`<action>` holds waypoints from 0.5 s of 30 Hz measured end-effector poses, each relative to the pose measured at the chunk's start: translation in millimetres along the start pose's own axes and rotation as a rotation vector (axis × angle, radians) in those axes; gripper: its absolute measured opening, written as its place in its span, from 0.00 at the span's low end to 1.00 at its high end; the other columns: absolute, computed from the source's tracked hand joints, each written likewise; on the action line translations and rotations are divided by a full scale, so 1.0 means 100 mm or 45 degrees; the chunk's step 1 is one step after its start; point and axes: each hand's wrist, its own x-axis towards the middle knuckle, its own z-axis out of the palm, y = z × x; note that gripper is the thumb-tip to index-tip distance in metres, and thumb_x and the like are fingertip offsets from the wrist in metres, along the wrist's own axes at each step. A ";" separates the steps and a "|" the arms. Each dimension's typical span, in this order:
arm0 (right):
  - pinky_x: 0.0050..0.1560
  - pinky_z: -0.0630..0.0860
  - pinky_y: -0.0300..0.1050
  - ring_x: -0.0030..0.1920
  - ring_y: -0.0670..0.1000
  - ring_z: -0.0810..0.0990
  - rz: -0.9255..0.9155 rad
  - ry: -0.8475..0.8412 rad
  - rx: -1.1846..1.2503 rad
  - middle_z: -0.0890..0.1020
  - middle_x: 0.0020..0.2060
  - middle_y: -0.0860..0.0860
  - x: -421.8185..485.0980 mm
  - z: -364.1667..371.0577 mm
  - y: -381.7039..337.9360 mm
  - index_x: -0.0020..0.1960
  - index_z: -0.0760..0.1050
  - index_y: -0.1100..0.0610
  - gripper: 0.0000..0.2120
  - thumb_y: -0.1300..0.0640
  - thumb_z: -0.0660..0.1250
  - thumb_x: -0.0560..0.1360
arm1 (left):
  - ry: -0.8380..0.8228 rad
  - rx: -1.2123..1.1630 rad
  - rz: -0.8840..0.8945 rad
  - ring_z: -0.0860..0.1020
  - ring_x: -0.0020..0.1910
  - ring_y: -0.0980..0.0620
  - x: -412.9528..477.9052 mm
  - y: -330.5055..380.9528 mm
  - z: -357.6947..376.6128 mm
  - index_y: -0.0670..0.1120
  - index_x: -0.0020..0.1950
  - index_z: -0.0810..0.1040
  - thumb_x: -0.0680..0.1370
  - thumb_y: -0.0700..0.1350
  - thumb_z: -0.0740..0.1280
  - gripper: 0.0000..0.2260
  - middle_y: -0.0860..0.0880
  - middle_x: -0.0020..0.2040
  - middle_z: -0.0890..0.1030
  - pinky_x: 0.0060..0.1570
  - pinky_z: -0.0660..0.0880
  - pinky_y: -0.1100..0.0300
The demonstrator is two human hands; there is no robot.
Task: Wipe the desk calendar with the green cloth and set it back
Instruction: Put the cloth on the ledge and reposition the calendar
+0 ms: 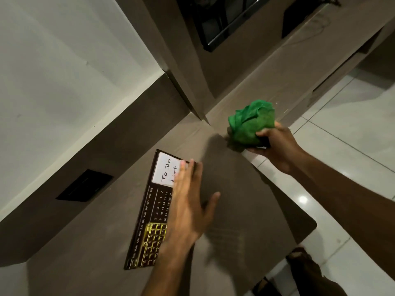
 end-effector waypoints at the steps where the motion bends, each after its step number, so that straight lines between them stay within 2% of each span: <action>1: 0.51 0.80 0.61 0.58 0.59 0.79 0.011 0.018 -0.013 0.78 0.60 0.56 0.13 -0.01 0.00 0.66 0.71 0.52 0.24 0.70 0.58 0.74 | -0.030 0.031 0.016 0.41 0.83 0.51 0.07 0.01 0.14 0.54 0.81 0.47 0.79 0.65 0.59 0.37 0.50 0.84 0.48 0.82 0.47 0.47; 6: 0.42 0.83 0.53 0.57 0.56 0.78 0.044 0.103 -0.141 0.77 0.59 0.55 0.68 -0.02 0.05 0.66 0.70 0.52 0.23 0.69 0.62 0.75 | -0.155 0.163 0.051 0.35 0.81 0.54 0.27 0.01 0.74 0.54 0.80 0.40 0.78 0.69 0.49 0.37 0.53 0.82 0.39 0.80 0.39 0.52; 9: 0.37 0.82 0.49 0.55 0.57 0.79 0.017 0.103 -0.373 0.78 0.57 0.56 0.96 0.00 0.14 0.66 0.71 0.55 0.21 0.68 0.65 0.75 | -0.174 0.101 -0.048 0.29 0.80 0.58 0.29 -0.02 0.93 0.58 0.78 0.33 0.76 0.74 0.45 0.38 0.56 0.81 0.35 0.79 0.34 0.53; 12: 0.35 0.82 0.45 0.53 0.58 0.80 -0.014 0.111 -0.639 0.78 0.57 0.56 1.13 0.01 0.26 0.64 0.71 0.59 0.18 0.64 0.68 0.76 | -0.120 0.147 -0.082 0.30 0.80 0.58 0.28 -0.03 0.96 0.57 0.79 0.34 0.75 0.75 0.44 0.39 0.56 0.82 0.37 0.79 0.34 0.51; 13: 0.38 0.83 0.47 0.53 0.58 0.81 -0.083 0.140 -0.821 0.78 0.56 0.56 1.16 0.02 0.28 0.63 0.72 0.59 0.18 0.61 0.69 0.75 | -0.113 0.153 -0.078 0.31 0.81 0.57 0.29 -0.03 0.96 0.56 0.79 0.35 0.76 0.75 0.44 0.39 0.55 0.83 0.38 0.79 0.35 0.51; 15: 0.51 0.80 0.53 0.55 0.58 0.79 -0.274 0.220 -1.256 0.78 0.58 0.57 1.19 0.04 0.30 0.63 0.73 0.57 0.20 0.55 0.71 0.73 | -0.113 0.169 -0.067 0.34 0.82 0.54 0.28 -0.01 0.94 0.55 0.81 0.37 0.76 0.74 0.44 0.40 0.53 0.84 0.40 0.79 0.36 0.49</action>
